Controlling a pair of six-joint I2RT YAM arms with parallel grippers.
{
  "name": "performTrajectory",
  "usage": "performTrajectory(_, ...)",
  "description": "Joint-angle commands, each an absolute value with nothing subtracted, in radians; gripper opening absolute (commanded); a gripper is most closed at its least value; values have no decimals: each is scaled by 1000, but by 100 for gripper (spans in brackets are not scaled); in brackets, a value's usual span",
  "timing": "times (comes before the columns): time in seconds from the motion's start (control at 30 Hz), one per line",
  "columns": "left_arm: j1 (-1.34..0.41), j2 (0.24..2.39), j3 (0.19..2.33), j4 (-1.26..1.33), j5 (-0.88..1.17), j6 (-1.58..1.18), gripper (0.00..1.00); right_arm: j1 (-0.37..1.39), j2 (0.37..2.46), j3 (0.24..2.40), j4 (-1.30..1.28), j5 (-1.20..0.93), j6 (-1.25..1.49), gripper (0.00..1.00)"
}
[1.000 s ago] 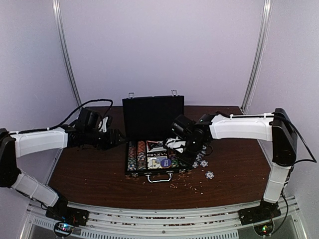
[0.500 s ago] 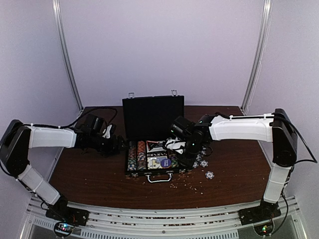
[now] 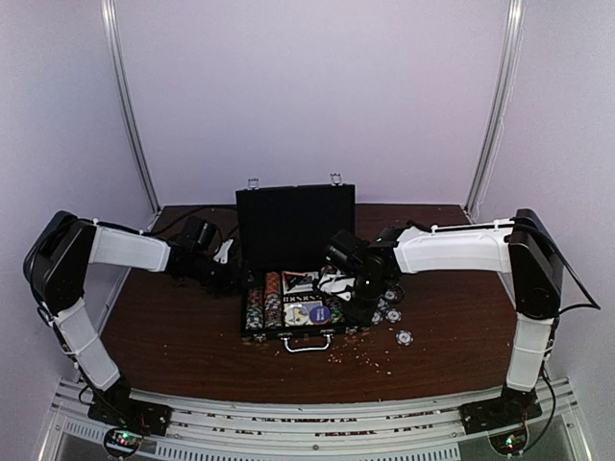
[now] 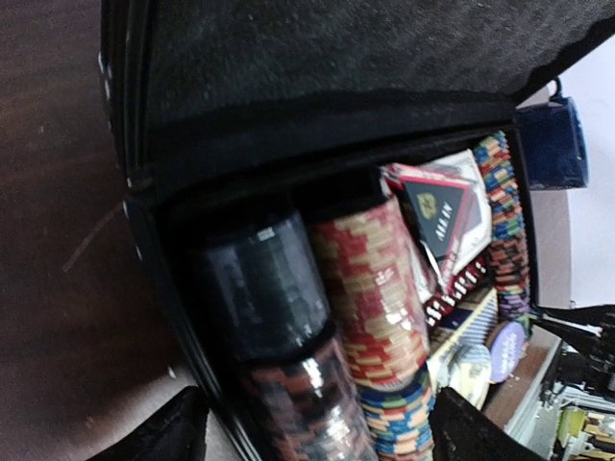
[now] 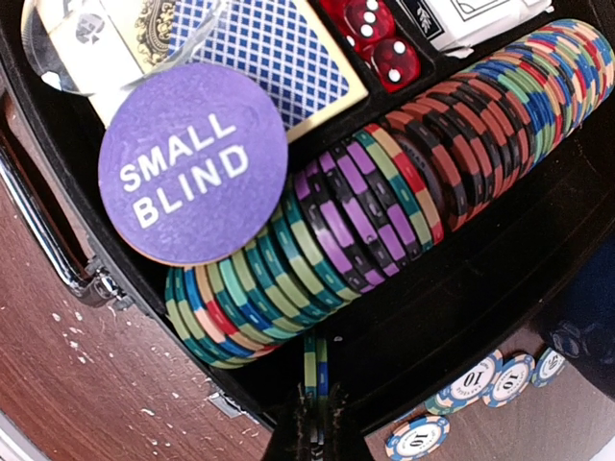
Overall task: Pack up texas hold em set
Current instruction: Adjust the poker chips pile in the slot.
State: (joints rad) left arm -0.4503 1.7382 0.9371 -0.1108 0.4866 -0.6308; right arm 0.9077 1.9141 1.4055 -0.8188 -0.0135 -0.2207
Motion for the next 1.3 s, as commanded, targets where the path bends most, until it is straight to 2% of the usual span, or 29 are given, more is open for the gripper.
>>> performTrajectory(0.0, -457, 1796, 1027, -145, 418, -541, 82, 914, 1905, 1433, -858, -38, -191, 0)
performTrajectory(0.23, -500, 1868, 1086, -204, 308, -501, 73, 915, 1874, 1428, -846, -49, -138, 0)
performTrajectory(0.33, -511, 1891, 1095, -204, 287, -491, 66, 915, 1862, 1434, -835, -60, -104, 0)
performTrajectory(0.47, -512, 1914, 1123, -217, 251, -445, 50, 914, 1856, 1466, -840, -79, -60, 0)
performTrajectory(0.67, -512, 1978, 1233, -278, 203, -298, 38, 915, 1857, 1521, -880, -94, -20, 0)
performTrajectory(0.9, -510, 2081, 1366, -321, 197, -135, 37, 914, 1837, 1507, -929, -83, -16, 0)
performTrajectory(1.13, -499, 2166, 1472, -340, 198, -87, 38, 914, 1832, 1453, -898, -81, -21, 0)
performTrajectory(1.27, -494, 2149, 1481, -335, 168, -104, 50, 913, 1859, 1461, -866, -89, -32, 0)
